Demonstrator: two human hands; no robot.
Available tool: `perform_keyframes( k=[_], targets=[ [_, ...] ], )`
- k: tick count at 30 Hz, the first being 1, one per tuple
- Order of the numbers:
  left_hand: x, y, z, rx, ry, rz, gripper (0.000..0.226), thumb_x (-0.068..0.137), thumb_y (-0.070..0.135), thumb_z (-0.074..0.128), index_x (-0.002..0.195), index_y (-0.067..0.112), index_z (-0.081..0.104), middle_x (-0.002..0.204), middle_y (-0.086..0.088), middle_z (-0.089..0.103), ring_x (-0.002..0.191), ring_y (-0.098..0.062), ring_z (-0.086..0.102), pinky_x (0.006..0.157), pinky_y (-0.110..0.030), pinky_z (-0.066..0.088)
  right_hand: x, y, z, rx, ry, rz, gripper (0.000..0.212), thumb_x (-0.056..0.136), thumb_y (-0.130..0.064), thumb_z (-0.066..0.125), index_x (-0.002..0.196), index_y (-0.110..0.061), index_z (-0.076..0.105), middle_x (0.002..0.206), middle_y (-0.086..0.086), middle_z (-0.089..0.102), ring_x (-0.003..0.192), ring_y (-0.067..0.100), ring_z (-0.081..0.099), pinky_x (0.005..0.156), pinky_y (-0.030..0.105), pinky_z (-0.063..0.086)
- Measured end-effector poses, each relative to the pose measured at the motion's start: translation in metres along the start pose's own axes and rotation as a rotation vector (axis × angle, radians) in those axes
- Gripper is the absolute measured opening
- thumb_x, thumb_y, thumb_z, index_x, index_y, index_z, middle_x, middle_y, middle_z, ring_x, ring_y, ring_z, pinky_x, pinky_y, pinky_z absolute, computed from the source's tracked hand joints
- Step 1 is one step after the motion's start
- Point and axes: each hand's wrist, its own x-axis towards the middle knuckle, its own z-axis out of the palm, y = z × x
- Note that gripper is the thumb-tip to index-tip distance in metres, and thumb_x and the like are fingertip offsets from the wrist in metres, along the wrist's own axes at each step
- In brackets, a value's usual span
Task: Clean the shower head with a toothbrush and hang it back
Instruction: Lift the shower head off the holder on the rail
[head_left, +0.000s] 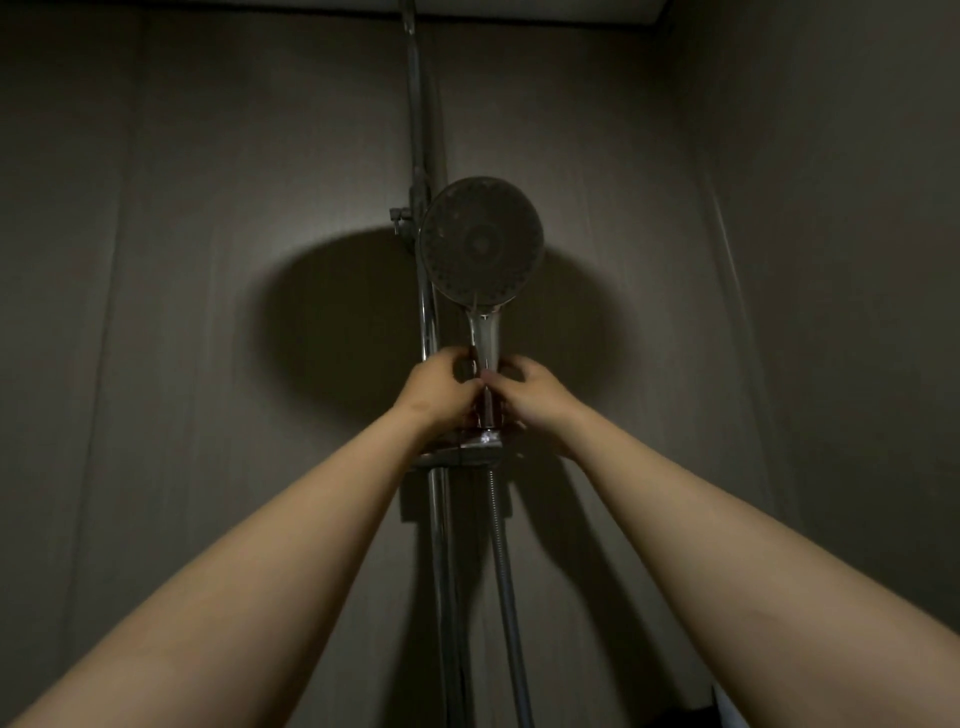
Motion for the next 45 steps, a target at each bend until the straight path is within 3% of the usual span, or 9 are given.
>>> perform_keyframes(
  k=[4,9,12,16,21,27,32,37,45],
  targets=[
    [0.004,-0.002,0.002,0.038,0.034,0.023,0.049,0.088,0.011,0.062,0.134,0.012,0.046,0.120,-0.018,0.060,0.104,-0.036,0.063,0.081,-0.043,0.056,0.008,0.007,0.002,-0.020,0.003,-0.027,0.038,0.094,-0.022,0.055,0.128,-0.003,0.052,0.125,0.017,0.060,0.106,0.026,0.059,0.094,0.035,0.046],
    [0.006,-0.003,0.005,0.081,0.089,0.084,0.050,0.088,0.013,0.062,0.135,0.011,0.046,0.123,-0.017,0.060,0.105,-0.032,0.063,0.088,-0.047,0.054,0.014,0.008,0.002,-0.066,0.038,-0.057,0.041,0.095,-0.022,0.054,0.130,-0.002,0.050,0.125,0.017,0.059,0.105,0.025,0.058,0.080,0.026,0.042],
    [0.008,-0.004,0.005,0.061,0.119,0.111,0.050,0.088,0.013,0.061,0.136,0.012,0.047,0.124,-0.016,0.061,0.109,-0.032,0.062,0.092,-0.047,0.052,0.018,0.007,0.003,-0.068,0.079,-0.084,0.039,0.094,-0.023,0.055,0.127,0.000,0.053,0.119,0.017,0.061,0.100,0.024,0.058,0.071,0.023,0.045],
    [0.011,-0.004,0.006,0.037,0.118,0.124,0.049,0.089,0.012,0.060,0.136,0.013,0.047,0.124,-0.016,0.061,0.108,-0.032,0.063,0.092,-0.047,0.052,0.019,0.004,0.004,-0.046,0.101,-0.085,0.035,0.094,-0.021,0.055,0.122,0.000,0.055,0.110,0.016,0.061,0.096,0.025,0.058,0.074,0.026,0.048],
    [0.014,0.002,0.003,0.007,0.121,0.160,0.048,0.090,0.013,0.059,0.137,0.013,0.046,0.125,-0.016,0.060,0.111,-0.032,0.061,0.095,-0.048,0.050,0.018,-0.003,0.005,-0.054,0.177,-0.115,0.042,0.096,-0.021,0.052,0.133,-0.001,0.048,0.126,0.018,0.058,0.098,0.019,0.055,0.059,0.007,0.043],
    [0.017,0.006,0.004,-0.051,0.145,0.196,0.047,0.090,0.014,0.059,0.135,0.015,0.048,0.132,-0.010,0.056,0.117,-0.025,0.058,0.098,-0.044,0.049,0.013,-0.014,-0.001,-0.025,0.207,-0.115,0.044,0.096,-0.020,0.052,0.136,-0.002,0.045,0.130,0.017,0.056,0.119,0.030,0.055,0.088,0.028,0.044],
    [0.018,0.004,0.004,-0.067,0.145,0.218,0.046,0.089,0.016,0.061,0.133,0.015,0.050,0.131,-0.010,0.058,0.117,-0.025,0.058,0.098,-0.044,0.049,0.010,-0.015,-0.001,-0.035,0.242,-0.147,0.039,0.096,-0.016,0.051,0.131,0.000,0.048,0.121,0.013,0.060,0.112,0.024,0.058,0.067,0.010,0.044],
    [0.019,0.006,0.006,-0.135,0.158,0.222,0.045,0.088,0.012,0.062,0.132,0.014,0.052,0.130,-0.010,0.058,0.119,-0.024,0.056,0.100,-0.044,0.048,0.007,-0.019,-0.003,-0.041,0.241,-0.164,0.041,0.095,-0.018,0.053,0.132,-0.001,0.048,0.127,0.018,0.058,0.116,0.029,0.057,0.096,0.034,0.045],
    [0.014,0.002,0.031,-0.234,0.077,0.185,0.049,0.090,0.013,0.059,0.136,0.017,0.044,0.125,-0.008,0.059,0.107,-0.022,0.062,0.088,-0.035,0.055,-0.003,-0.005,-0.022,-0.157,0.227,-0.158,0.034,0.093,-0.018,0.055,0.124,-0.003,0.053,0.116,0.017,0.063,0.108,0.030,0.061,0.098,0.049,0.047]
  ],
)
